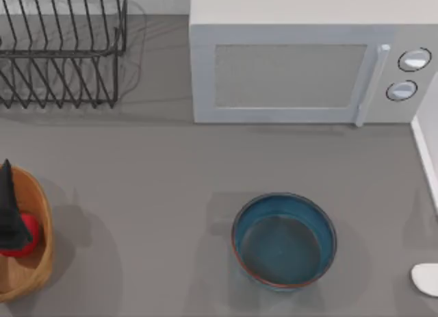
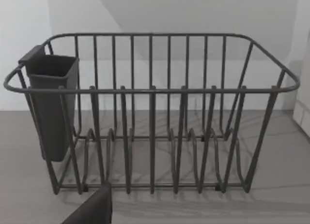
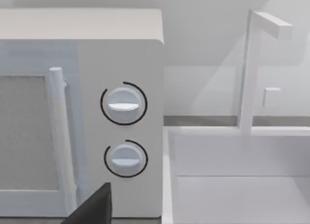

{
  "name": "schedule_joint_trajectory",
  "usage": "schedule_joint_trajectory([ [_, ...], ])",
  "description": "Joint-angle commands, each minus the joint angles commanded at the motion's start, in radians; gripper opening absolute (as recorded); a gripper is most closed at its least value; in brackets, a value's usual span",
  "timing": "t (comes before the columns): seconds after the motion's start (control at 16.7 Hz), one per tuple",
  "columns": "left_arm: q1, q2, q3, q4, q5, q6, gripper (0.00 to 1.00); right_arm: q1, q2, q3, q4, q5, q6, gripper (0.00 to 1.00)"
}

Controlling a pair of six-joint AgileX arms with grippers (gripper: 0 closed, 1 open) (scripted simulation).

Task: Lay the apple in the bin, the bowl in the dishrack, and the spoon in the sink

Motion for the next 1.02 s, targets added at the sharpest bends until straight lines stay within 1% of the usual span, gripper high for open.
schedule_joint_trajectory([
  [0.18, -0.093, 0.119, 0.122, -0.083, 0.004, -0.017, 1.00, 0.000, 0.000, 0.000, 0.000, 0.000, 0.000, 1.00],
  [0.36, -0.207, 0.316, 0.292, -0.197, 0.003, -0.044, 1.00, 0.000, 0.000, 0.000, 0.000, 0.000, 0.000, 1.00],
  [0.78, -0.479, 1.001, 0.772, -0.537, -0.010, -0.155, 1.00, 0.000, 0.000, 0.000, 0.000, 0.000, 0.000, 1.00],
  [1.02, -0.617, 1.326, 1.016, -0.739, -0.007, -0.224, 1.00, 0.000, 0.000, 0.000, 0.000, 0.000, 0.000, 1.00],
])
